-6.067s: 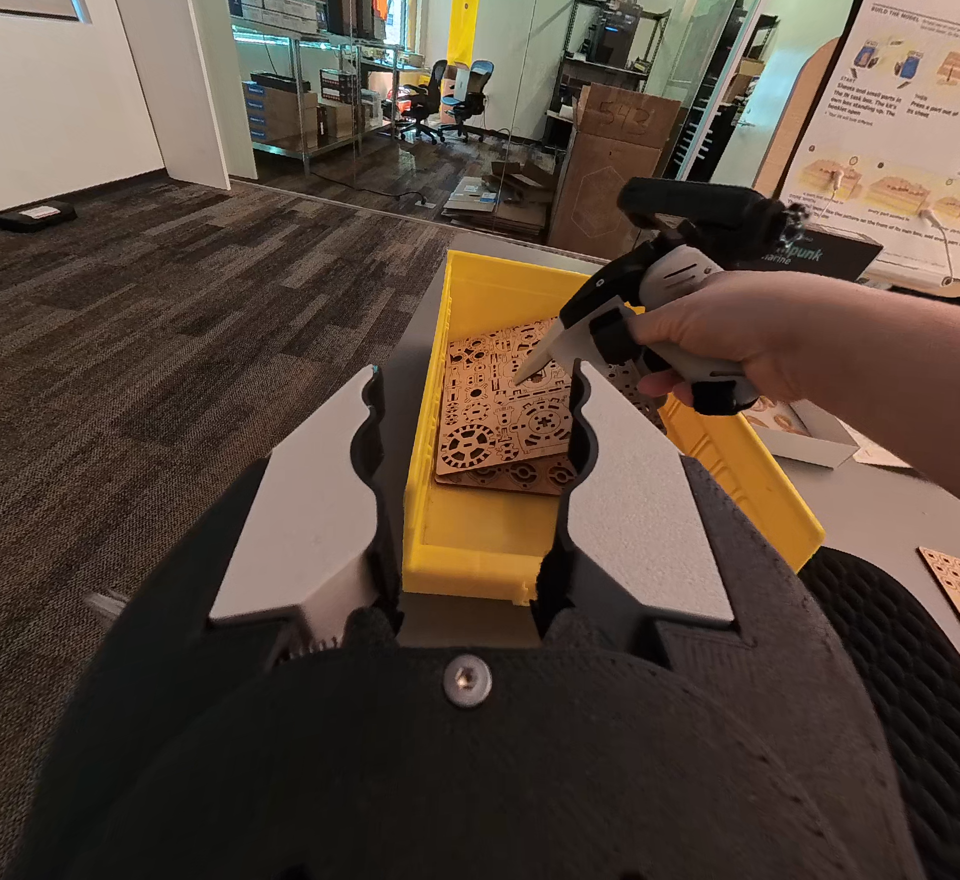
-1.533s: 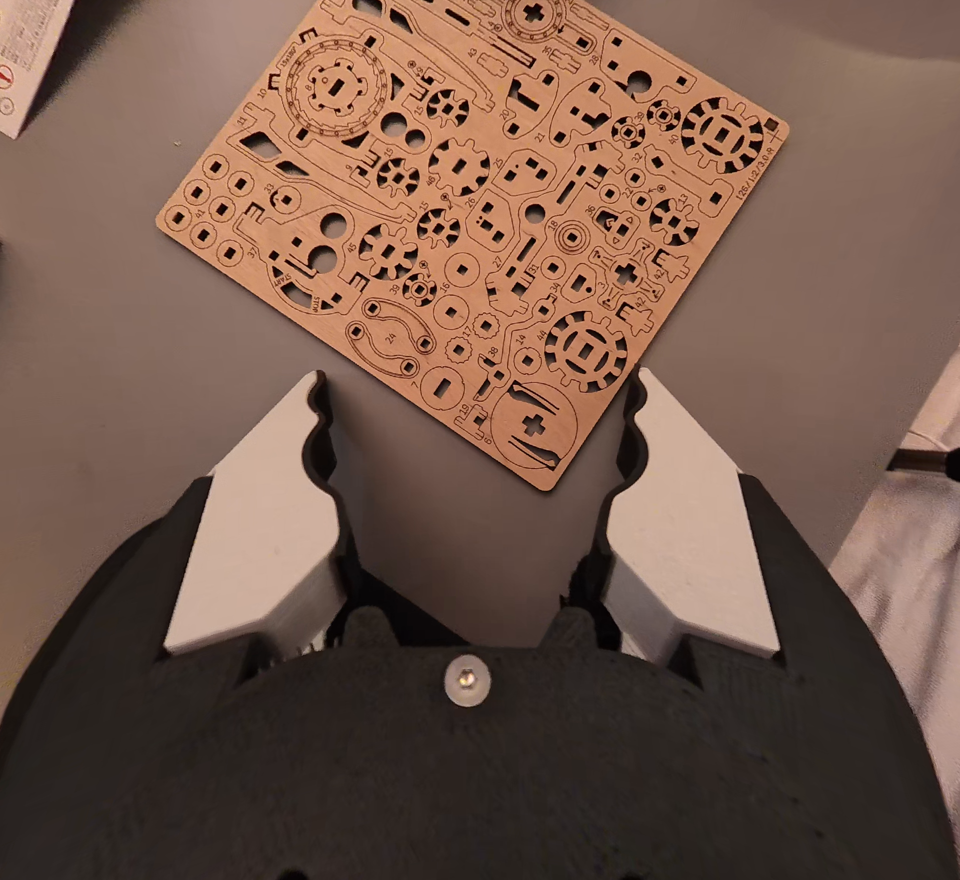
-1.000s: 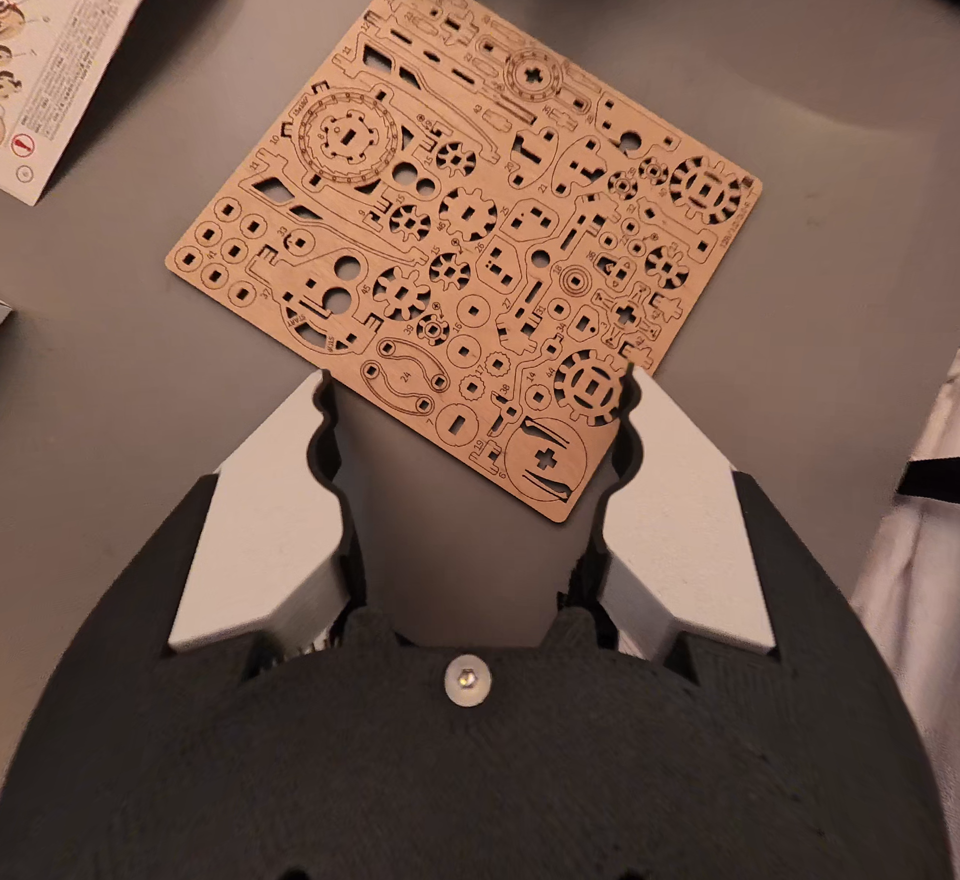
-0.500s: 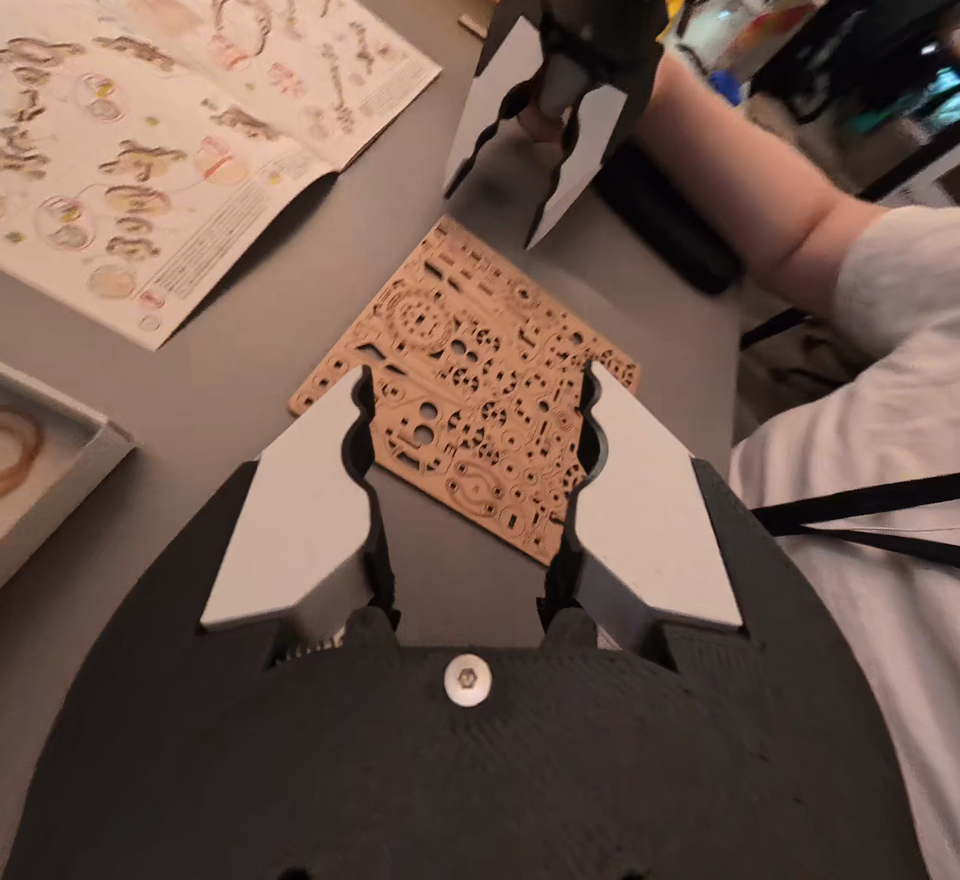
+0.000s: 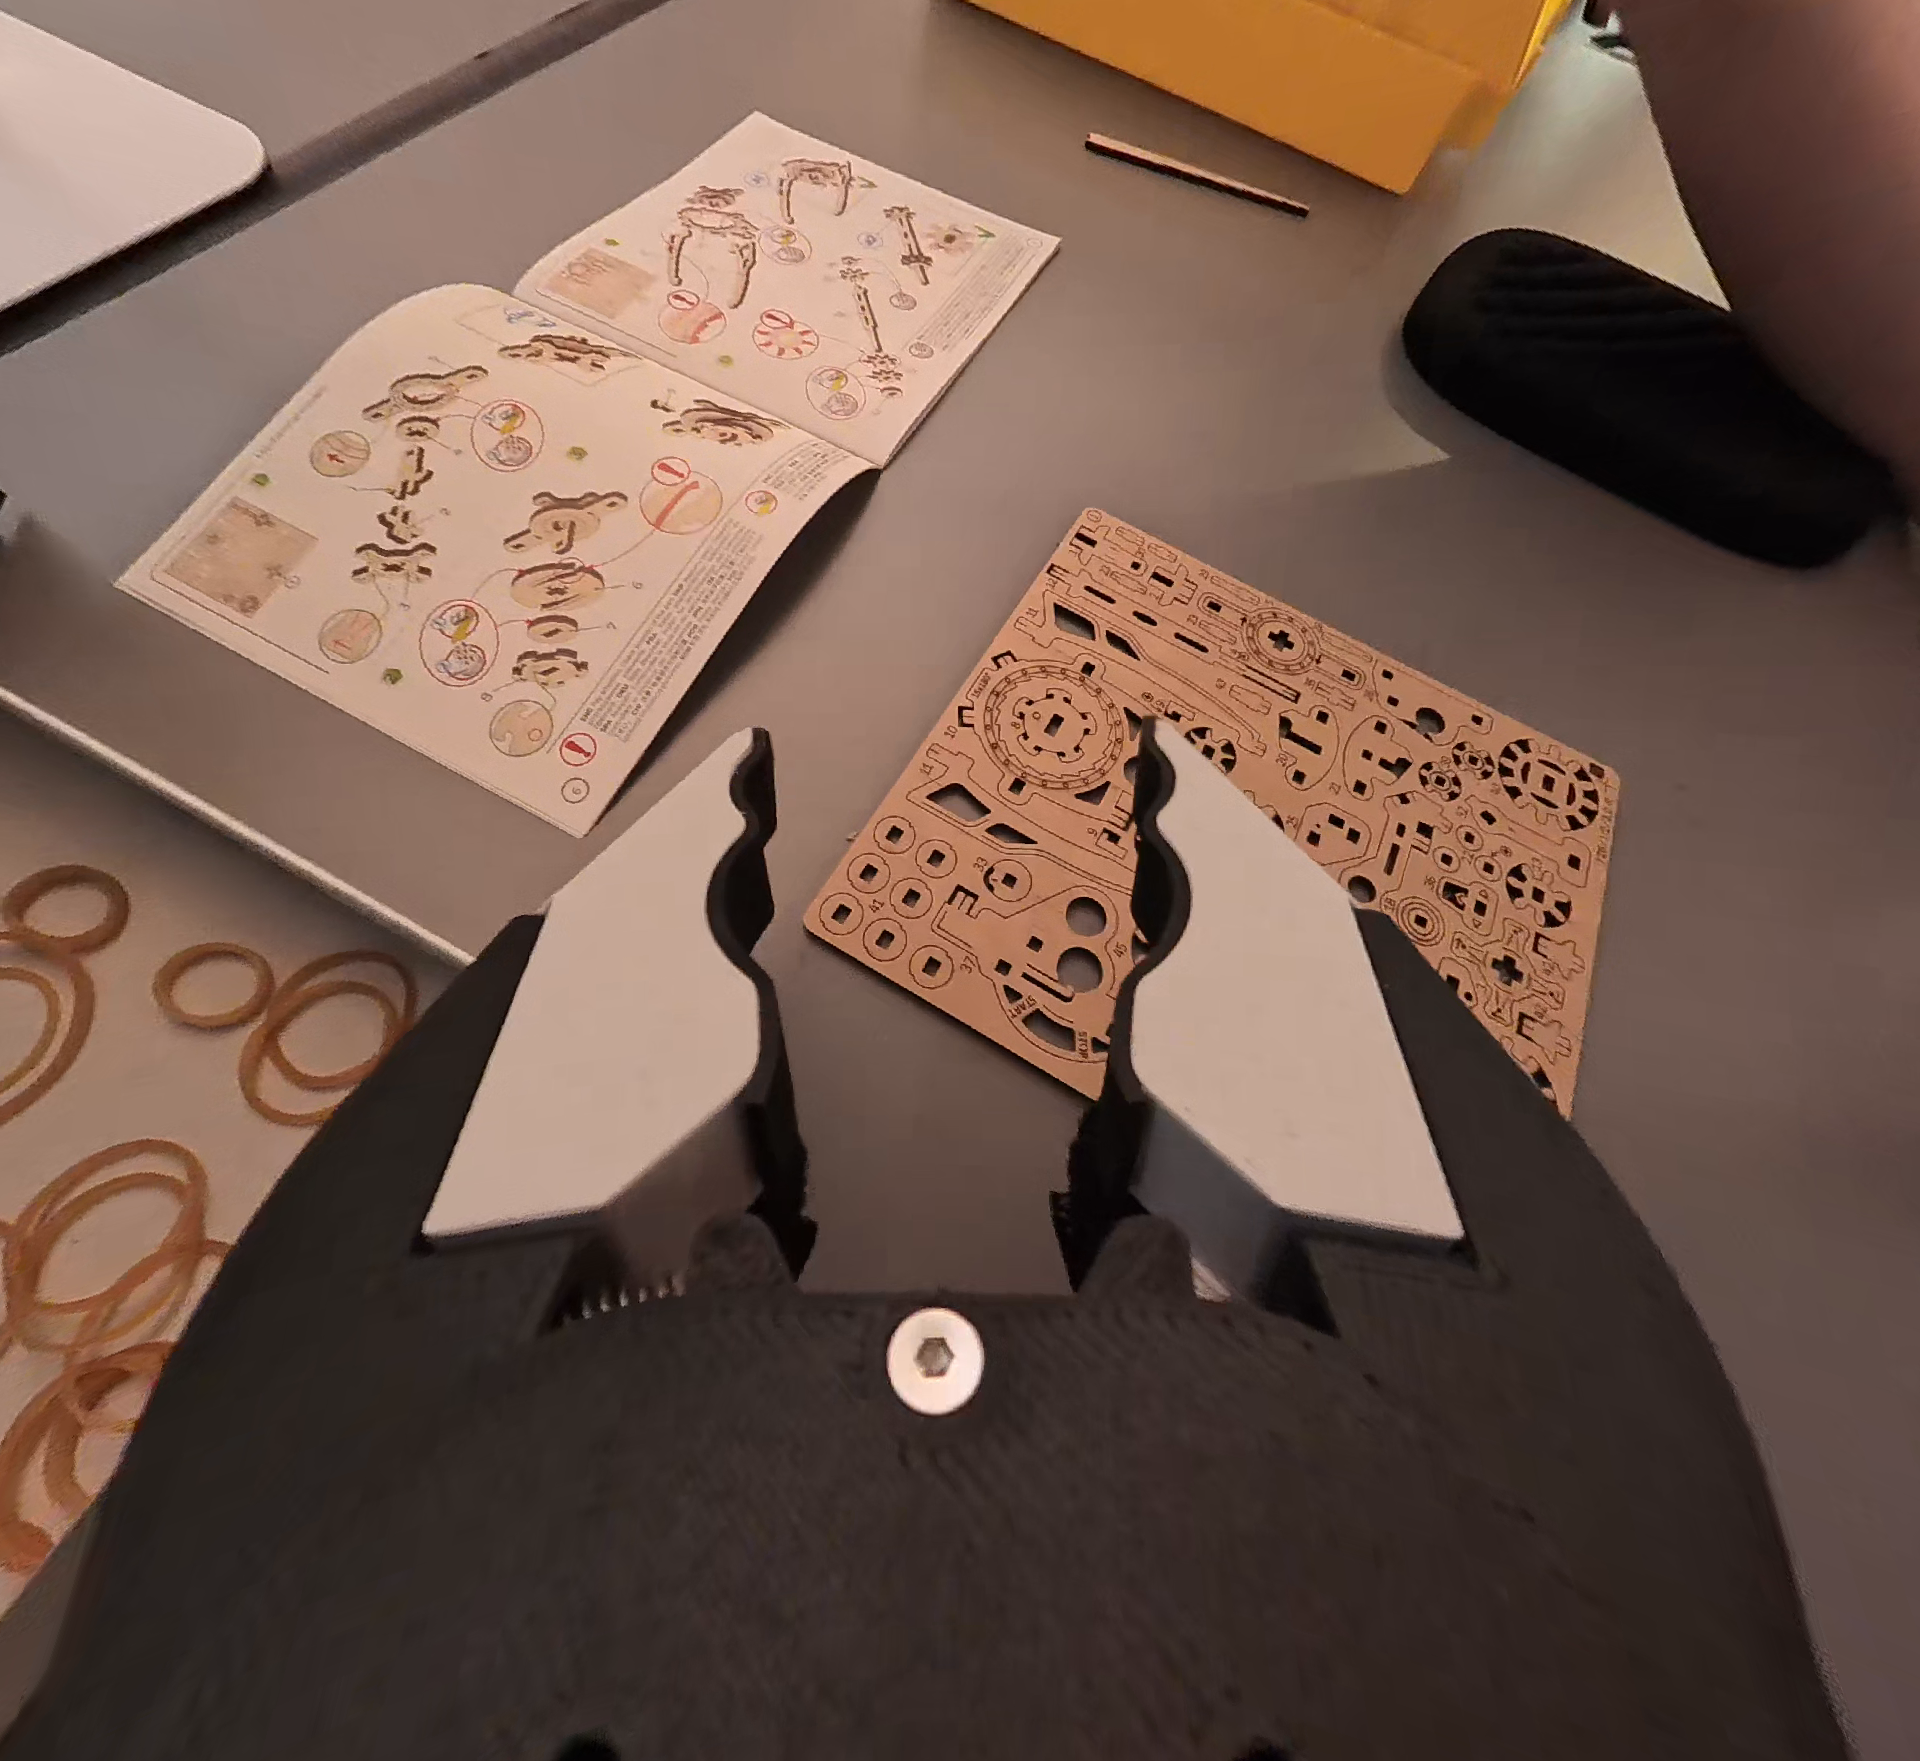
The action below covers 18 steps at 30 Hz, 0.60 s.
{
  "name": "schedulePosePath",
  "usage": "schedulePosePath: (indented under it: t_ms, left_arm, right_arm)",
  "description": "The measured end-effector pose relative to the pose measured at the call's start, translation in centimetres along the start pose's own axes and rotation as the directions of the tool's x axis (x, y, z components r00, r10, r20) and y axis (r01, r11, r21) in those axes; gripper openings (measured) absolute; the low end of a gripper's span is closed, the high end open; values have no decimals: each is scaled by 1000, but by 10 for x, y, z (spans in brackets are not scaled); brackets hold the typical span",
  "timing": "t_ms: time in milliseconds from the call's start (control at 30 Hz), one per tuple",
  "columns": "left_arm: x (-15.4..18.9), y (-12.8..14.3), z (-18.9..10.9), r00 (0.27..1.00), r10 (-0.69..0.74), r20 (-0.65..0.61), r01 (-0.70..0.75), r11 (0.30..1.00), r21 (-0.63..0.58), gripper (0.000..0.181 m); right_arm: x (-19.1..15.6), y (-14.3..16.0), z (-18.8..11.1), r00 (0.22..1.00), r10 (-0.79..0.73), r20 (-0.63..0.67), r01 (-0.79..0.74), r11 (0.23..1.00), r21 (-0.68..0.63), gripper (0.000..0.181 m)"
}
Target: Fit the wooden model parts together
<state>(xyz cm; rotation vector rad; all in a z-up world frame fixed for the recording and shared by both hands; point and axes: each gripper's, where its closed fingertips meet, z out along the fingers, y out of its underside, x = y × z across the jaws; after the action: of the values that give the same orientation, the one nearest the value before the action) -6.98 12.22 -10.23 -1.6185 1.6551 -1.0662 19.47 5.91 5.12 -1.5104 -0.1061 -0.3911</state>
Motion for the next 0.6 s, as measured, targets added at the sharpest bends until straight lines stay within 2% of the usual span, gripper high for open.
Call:
schedulePosePath:
  t_ms: [67, 100, 167, 233, 300, 333, 400, 500, 600]
  left_arm:
    - [-2, -3, -2, 1000, 4, 6, -4, 1000, 30, 68]
    - [-2, -3, -4, 1000, 6, 7, -6, 999, 41, 68]
    - [-3, -2, -5, 1000, -7, -5, 7, 998, 58, 67]
    - [-6, 0, -5, 999, -41, -15, 41, 998, 55, 68]
    - [-7, 1, -5, 996, -79, -36, 81, 995, 57, 69]
    - [-8, 1, -5, 995, -92, -42, 94, 994, 58, 69]
    - [-14, 4, -4, 994, -106, -24, 107, 993, 53, 78]
    - [-16, 6, -3, 991, -132, -30, 133, 990, 48, 82]
    - [-16, 7, -2, 988, -144, -47, 146, 988, 47, 82]
  right_arm:
    - [-19, 11, 7, 972, 194, 131, -188, 980, -58, 42]
    - [-35, 17, 10, 934, 287, 214, -269, 957, -109, 42]
    - [-76, 28, 14, 818, 438, 372, -374, 898, -234, 41]
    - [-120, 37, 13, 681, 562, 470, -431, 826, -364, 38]
    - [-164, 47, 5, 553, 623, 552, -389, 780, -491, 39]
    - [-182, 51, -1, 512, 614, 601, -331, 786, -522, 41]
    - [-211, 62, -11, 497, 526, 690, -189, 842, -506, 50]
    - [-246, 74, -32, 463, 347, 815, 29, 914, -405, 70]
    - [-278, 72, -56, 388, 221, 895, 121, 950, -287, 86]
